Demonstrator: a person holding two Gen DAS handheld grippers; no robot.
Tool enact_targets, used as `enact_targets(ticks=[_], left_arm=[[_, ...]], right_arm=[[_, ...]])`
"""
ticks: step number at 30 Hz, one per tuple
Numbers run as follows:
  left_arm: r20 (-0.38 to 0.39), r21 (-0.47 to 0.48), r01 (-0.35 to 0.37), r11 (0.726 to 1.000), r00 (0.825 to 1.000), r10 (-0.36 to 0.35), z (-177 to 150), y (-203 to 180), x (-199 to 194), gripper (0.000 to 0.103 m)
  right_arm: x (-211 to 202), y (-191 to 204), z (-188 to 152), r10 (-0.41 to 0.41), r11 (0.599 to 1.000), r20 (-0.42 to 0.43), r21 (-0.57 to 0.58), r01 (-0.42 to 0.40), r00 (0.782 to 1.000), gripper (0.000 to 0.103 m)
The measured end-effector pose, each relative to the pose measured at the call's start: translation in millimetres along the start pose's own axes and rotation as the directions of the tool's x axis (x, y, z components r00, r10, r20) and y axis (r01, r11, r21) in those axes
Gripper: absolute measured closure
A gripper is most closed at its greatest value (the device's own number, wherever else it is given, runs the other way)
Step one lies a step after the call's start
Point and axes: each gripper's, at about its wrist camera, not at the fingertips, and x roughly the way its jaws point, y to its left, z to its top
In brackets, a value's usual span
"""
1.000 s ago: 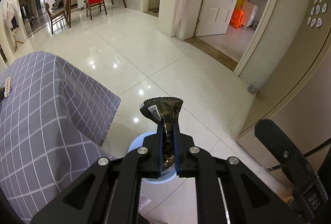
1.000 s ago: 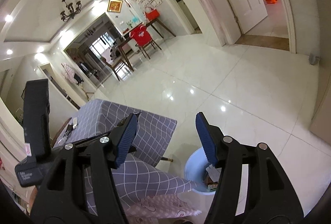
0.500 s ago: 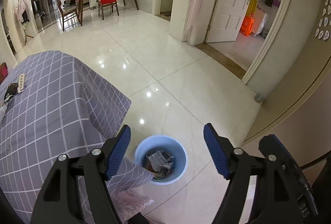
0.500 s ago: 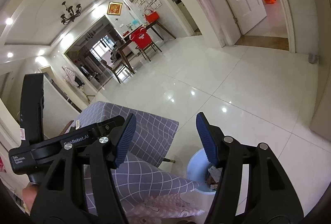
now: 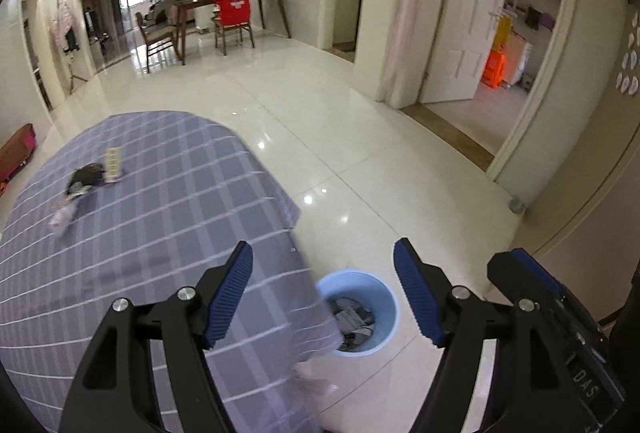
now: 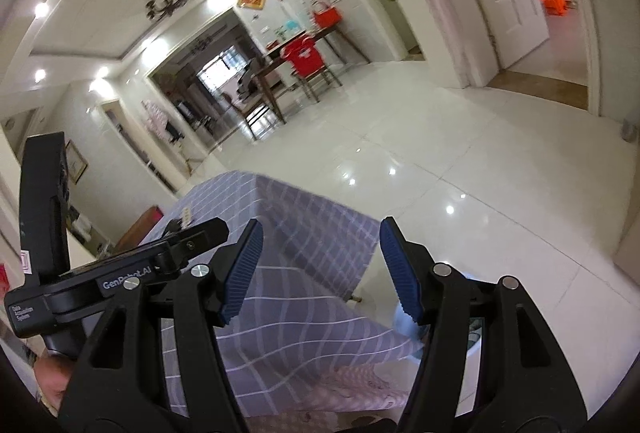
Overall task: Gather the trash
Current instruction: 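Move both open tools back over the table, then grasp the white bottle with the left tool while the right grasps the red-white checkered wrapper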
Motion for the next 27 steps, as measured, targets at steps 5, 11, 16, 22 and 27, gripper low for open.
enact_targets(ticks=[5, 11, 16, 22, 27], left_arm=[[0.024, -0.035, -0.052, 0.998, 0.998, 0.053, 0.1, 55.8, -17.5, 0.029], [0.046, -0.098, -0.14, 0.985, 0.988, 0.145, -4.1, 141.8, -22.1, 0.028], [0.026, -0.161, -0.199, 0.967, 0.978, 0.205, -9.3, 215.1, -11.9, 0.028], [-0.003, -0.212, -0.226, 0.951, 0.973, 0.231, -9.9, 282.7, 10.1, 0.029], [-0.022, -0.192, -0.196, 0.962, 0.98, 0.196, -6.4, 303.7, 32.0, 0.037]], right_arm=[[31.6, 59.5, 0.4, 0.042, 0.995, -0.054, -0.091, -0.047, 0.998, 0.041], [91.9, 136.4, -7.4, 0.065, 0.971, -0.166, -0.217, -0.101, 0.984, 0.041], [141.1, 188.5, -21.1, 0.058, 0.95, -0.245, -0.286, -0.129, 0.968, 0.041], [191.0, 233.8, -32.5, 0.033, 0.918, -0.307, -0.367, -0.15, 0.951, 0.041], [221.4, 255.0, -39.3, -0.002, 0.893, -0.329, -0.426, -0.147, 0.944, 0.041]])
